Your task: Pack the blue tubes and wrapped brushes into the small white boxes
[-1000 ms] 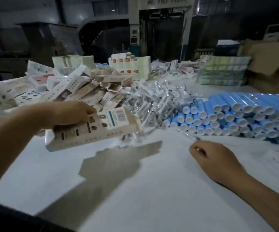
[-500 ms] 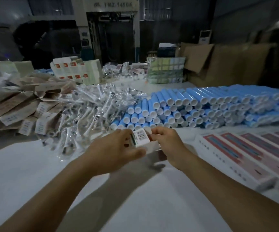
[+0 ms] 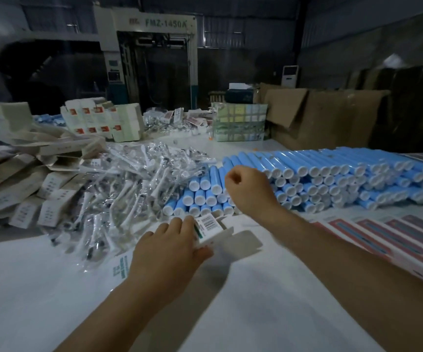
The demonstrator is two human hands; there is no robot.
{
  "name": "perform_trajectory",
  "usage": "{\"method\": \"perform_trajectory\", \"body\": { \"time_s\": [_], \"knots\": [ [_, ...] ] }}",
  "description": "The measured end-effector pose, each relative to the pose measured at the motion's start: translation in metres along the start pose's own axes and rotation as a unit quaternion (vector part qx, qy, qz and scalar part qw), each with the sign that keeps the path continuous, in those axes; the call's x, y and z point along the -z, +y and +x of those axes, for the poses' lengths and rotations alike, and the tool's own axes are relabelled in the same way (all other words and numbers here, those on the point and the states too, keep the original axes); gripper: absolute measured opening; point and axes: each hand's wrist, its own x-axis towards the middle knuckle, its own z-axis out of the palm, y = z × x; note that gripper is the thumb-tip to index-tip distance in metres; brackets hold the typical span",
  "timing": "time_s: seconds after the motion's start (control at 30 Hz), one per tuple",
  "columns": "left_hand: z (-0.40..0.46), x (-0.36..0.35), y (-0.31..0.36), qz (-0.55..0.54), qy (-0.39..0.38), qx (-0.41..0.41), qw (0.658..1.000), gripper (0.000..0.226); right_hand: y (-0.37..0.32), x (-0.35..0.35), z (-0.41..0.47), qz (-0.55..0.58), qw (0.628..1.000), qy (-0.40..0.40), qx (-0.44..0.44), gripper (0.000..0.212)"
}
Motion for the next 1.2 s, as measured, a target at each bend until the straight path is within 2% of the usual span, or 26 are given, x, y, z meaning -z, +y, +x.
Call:
{"method": "perform_trajectory", "body": {
  "time_s": [0.1, 0.17, 0.23, 0.3, 0.4, 0.47, 0.63, 0.87, 0.93, 1.0, 1.1, 1.17, 1.2],
  "knots": [
    [0.003, -0.007, -0.002, -0.010, 0.003, 0.004, 1.000, 0.066, -0.009, 0.001, 0.055, -0.190, 0.981, -0.015, 0.024, 0.018],
    [0.004, -0.012, -0.003, -0.013, -0.004, -0.001, 1.000, 0.066, -0.008, -0.001, 0.087, -0.333, 0.941, -0.051, -0.022, 0.032],
    [0.007, -0.015, -0.005, -0.019, -0.001, -0.012, 1.000, 0.061, -0.008, -0.008, 0.108, -0.421, 0.899, -0.091, -0.080, 0.034],
    [0.009, -0.018, -0.006, -0.022, 0.003, -0.019, 1.000, 0.057, -0.009, -0.018, 0.119, -0.453, 0.874, -0.133, -0.114, 0.029],
    [0.011, -0.021, -0.004, -0.024, 0.002, -0.025, 0.999, 0.064, -0.007, -0.028, 0.132, -0.474, 0.855, -0.168, -0.131, 0.015],
    [0.012, -0.021, -0.001, -0.022, 0.003, -0.030, 0.999, 0.066, -0.004, -0.032, 0.139, -0.478, 0.850, -0.170, -0.144, 0.018],
    [0.013, -0.020, -0.001, -0.021, 0.012, -0.030, 0.999, 0.063, 0.005, -0.031, 0.144, -0.435, 0.875, -0.154, -0.146, 0.022],
    [0.012, -0.019, 0.004, -0.035, 0.028, -0.045, 0.998, 0.061, 0.010, -0.023, 0.125, -0.388, 0.893, -0.214, -0.085, 0.023],
    [0.012, -0.019, 0.003, -0.049, 0.031, -0.049, 0.997, 0.062, 0.010, -0.025, 0.119, -0.391, 0.892, -0.204, -0.097, 0.027],
    [0.009, -0.019, -0.002, -0.063, 0.034, -0.046, 0.996, 0.064, 0.006, -0.019, 0.114, -0.363, 0.907, -0.178, -0.121, 0.045],
    [0.008, -0.019, -0.010, -0.073, 0.036, -0.024, 0.996, 0.068, -0.005, 0.005, 0.104, -0.232, 0.952, -0.149, -0.132, 0.086],
    [0.010, -0.020, -0.015, -0.072, 0.038, -0.003, 0.997, 0.071, -0.007, 0.024, 0.090, -0.051, 0.978, -0.116, -0.165, 0.096],
    [0.010, -0.020, -0.016, -0.071, 0.036, 0.005, 0.997, 0.073, -0.006, 0.033, 0.078, 0.057, 0.977, -0.095, -0.183, 0.099]
  ]
}}
